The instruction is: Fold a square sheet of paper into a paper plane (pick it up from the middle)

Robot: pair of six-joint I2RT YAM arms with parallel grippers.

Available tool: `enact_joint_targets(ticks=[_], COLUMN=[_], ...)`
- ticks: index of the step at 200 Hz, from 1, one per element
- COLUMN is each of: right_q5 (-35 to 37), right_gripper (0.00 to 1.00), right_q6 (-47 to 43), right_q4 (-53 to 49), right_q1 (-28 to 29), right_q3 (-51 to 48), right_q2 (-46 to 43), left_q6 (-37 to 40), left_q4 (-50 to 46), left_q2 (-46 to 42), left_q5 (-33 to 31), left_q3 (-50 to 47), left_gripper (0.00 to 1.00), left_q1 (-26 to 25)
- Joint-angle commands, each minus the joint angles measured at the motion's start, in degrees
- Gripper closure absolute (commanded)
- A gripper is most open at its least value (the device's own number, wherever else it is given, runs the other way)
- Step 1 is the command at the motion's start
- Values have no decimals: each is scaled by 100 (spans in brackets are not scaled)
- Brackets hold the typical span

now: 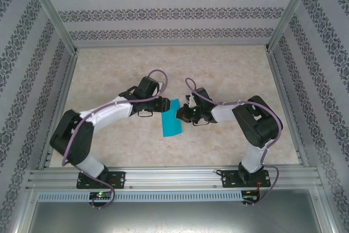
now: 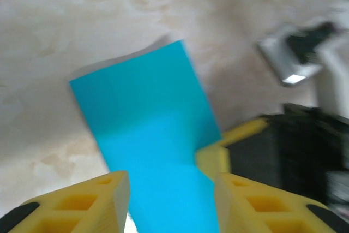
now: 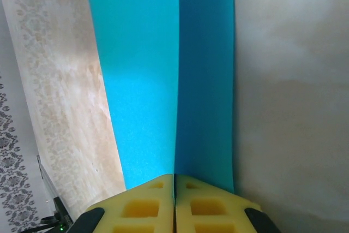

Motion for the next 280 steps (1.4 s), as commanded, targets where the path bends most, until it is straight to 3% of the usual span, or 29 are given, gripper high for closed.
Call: enact_joint_targets(ticks=[1,44,73,97,141,166,221,246,280], right_q5=[-64,-106,-107,-111,-138,-119,-122,-129,-105], right_gripper=[93,92,92,91,90,90,88,87,83], right_q6=[14,37,55,70,92,92,65,55,-22], right_q4=[-3,-135,-206,-240,-223,-237,-235,-234,-345], right_q1=[-41,-59,-68,-68,-68,-69,-86,-99,-121], right_q3=[21,49,66,75,64,52,31,26,19], right_q2=[-118,-256,-292,-305,-261,-260,-269,-303,-382], left_q6=[623,1136,1226,1343,1392,1361,1313,1304,1278], left_q4=[51,217,510,404,493,512,633,608,605], left_q2=[-363,-485,-61,499,973,956,649,566,461], left_q5=[-835,-2022,-2423,-3102,-3656,-3850,-3924,-3972,-3969], left_q3=[-399,-814,-844,-622,-498,-484,-666,-685,-729], left_gripper=[52,47,45,44,44,52,92,100,100], left_q1=[-739,-2084,-2620,-2893,-3128,-3183,-3187,-3183,-3175])
